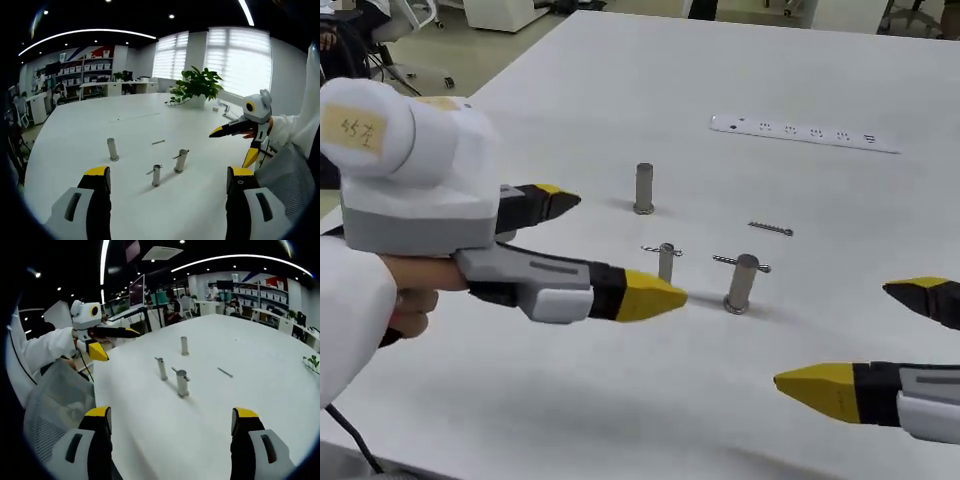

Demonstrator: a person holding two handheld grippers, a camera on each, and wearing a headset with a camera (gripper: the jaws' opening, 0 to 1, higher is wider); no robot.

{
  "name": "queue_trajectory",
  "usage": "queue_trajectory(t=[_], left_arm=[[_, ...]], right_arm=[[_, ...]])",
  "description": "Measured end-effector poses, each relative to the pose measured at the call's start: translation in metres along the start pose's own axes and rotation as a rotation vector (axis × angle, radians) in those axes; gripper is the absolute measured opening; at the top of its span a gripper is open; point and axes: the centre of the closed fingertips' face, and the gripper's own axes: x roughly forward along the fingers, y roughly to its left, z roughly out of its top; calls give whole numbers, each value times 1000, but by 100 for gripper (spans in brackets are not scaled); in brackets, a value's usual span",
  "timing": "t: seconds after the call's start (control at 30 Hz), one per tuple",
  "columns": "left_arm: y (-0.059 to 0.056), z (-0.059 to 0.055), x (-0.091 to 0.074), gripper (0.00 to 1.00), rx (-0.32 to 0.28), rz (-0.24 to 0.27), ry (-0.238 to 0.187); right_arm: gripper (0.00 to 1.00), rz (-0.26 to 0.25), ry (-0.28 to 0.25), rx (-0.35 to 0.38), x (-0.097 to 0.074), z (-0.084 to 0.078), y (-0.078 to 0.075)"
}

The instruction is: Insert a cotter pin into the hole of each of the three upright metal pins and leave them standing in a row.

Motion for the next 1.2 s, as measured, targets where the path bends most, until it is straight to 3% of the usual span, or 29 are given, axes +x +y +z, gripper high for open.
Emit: queue_trajectory(t=[0.07, 0.27, 0.4, 0.47, 0.53, 0.63, 0.77, 0.83, 0.93, 1.03, 1.17, 1.2], left_arm=[[8, 6, 1, 96, -13, 18, -20], [28, 12, 10, 92, -3, 63, -25], [49, 13, 20, 87, 24, 114, -1], [55, 19, 25, 86, 11, 121, -19], [59, 24, 34, 83, -49, 115, -47], [63, 27, 48, 77, 25, 107, -24], [70, 30, 62, 70, -15, 95, -40], [80, 24, 70, 65, -5, 112, -25], [94, 7, 79, 60, 73, 130, 54], [105, 1, 87, 57, 15, 135, 62], [118, -2, 97, 50, 34, 147, 73], [120, -2, 99, 49, -29, 148, 57]], right_arm=[[98, -7, 0, -7, -2, 1, 1], [98, -23, -2, 0, -7, 3, 2], [98, -34, -4, 5, -11, 3, 0], [98, -38, -2, 10, -13, 3, -1], [97, -38, -4, 18, -16, 1, -5], [97, -40, 6, 33, -16, -4, -11], [96, -53, 26, 27, -18, -8, -15], [96, -56, 30, 27, -20, -8, -15], [95, -57, 25, 35, -21, -7, -15], [94, -52, 26, 43, -21, -6, -14], [94, -56, 37, 47, -20, -8, -17], [94, -58, 39, 47, -20, -9, -17]])
